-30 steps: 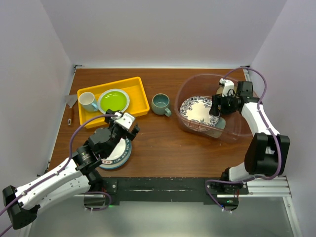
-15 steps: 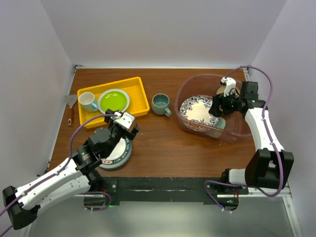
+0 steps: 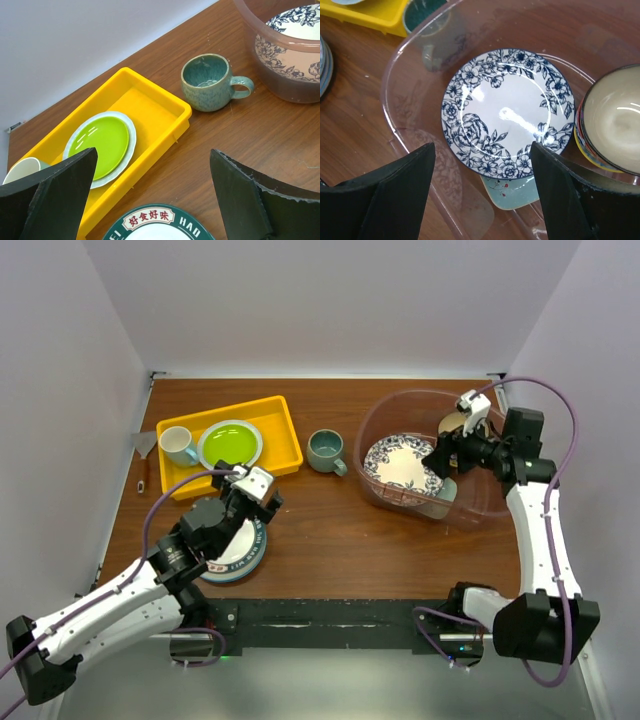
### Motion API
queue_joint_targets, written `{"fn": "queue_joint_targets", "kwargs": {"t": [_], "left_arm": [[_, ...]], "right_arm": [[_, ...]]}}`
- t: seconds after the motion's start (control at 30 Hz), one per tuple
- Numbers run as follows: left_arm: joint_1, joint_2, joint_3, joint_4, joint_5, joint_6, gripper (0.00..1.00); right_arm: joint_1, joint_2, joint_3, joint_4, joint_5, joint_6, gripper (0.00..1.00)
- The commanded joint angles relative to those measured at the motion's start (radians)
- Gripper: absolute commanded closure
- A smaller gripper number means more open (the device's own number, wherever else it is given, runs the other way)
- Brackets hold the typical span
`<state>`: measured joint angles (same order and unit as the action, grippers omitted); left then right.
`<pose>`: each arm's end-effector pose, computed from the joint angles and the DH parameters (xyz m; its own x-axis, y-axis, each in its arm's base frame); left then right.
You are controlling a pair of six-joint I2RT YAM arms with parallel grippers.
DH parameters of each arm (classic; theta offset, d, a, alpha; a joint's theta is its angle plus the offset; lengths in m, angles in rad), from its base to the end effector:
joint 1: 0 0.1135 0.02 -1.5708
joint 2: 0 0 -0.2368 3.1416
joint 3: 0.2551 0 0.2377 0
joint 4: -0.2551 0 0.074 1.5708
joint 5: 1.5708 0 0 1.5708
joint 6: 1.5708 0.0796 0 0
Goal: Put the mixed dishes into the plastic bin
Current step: Place the plate in the plastic bin, then pick up the plate at the center of the board.
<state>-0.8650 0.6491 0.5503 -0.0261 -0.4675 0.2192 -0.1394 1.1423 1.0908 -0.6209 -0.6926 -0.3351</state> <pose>0.1636 -0.1366 0.2756 0.0058 0.2925 -0.9563 0.3977 0.8767 0.2706 0.2648 0.0142 0.2927 -0.4550 -0.1917 -0.8696 -0.5690 0.8138 0.1183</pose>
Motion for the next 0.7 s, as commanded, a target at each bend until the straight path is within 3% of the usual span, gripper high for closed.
{"fn": "queue_joint_targets", "kwargs": {"t": [0.0, 0.3, 0.67], "left_arm": [[0.009, 0.01, 0.01, 0.028, 0.006, -0.017, 0.0], [0.024, 0.032, 0.016, -0.011, 0.027, -0.05, 0.0], [0.063, 0.049, 0.043, -0.023, 0.119, -0.213, 0.0]], "right_arm": [[-0.02, -0.045, -0.026, 0.05, -0.125, -0.005, 0.19], [-0.028, -0.116, -0.097, 0.113, -0.254, -0.01, 0.19], [-0.029, -0.141, -0.129, 0.121, -0.277, -0.025, 0.16]]}}
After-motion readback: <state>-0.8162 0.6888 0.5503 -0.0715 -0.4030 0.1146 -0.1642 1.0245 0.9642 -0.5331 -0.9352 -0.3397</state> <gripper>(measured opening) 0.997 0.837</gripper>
